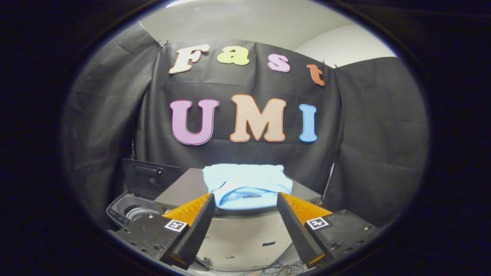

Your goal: Put the clothes into the washing machine and then close the washing machine lid.

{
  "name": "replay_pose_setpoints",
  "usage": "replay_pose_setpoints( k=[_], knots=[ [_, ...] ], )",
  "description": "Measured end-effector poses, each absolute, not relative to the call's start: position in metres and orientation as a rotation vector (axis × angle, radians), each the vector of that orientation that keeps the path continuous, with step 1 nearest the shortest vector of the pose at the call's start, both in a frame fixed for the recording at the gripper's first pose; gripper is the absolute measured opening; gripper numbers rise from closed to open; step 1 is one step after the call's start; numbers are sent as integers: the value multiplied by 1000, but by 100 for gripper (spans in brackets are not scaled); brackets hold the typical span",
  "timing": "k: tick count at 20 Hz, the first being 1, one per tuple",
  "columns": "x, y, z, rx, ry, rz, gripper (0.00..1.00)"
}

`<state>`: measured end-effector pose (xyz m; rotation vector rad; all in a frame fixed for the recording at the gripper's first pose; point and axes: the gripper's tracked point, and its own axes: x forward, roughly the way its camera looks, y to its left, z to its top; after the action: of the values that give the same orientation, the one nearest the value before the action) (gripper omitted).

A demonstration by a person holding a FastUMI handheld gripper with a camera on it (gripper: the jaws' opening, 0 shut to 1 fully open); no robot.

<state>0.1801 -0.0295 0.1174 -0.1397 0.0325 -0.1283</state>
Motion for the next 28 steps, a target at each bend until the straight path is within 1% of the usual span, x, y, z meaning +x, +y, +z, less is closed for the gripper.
replay_pose_setpoints(
  k=[4,7,9,11,14,16,17,18,19,21,22,23,27,28],
  knots=[
    [251,-44,129,-135,129,-163,97],
    [303,-42,132,-124,198,-146,97],
    [338,-38,110,-123,303,-132,97],
    [364,-46,82,-75,412,-171,98],
    [389,-63,70,-55,473,-245,97],
    [401,-58,59,-24,507,-222,98],
    [402,-54,40,-6,574,-200,98],
    [386,-53,26,16,696,-193,96],
    [398,-55,35,26,591,-203,97],
    [391,-56,25,23,659,-212,96],
    [398,-58,31,23,614,-223,96],
    [397,-56,24,9,651,-216,79],
    [390,-52,33,57,632,-208,8],
    [390,-51,31,85,624,-206,7]
  ],
)
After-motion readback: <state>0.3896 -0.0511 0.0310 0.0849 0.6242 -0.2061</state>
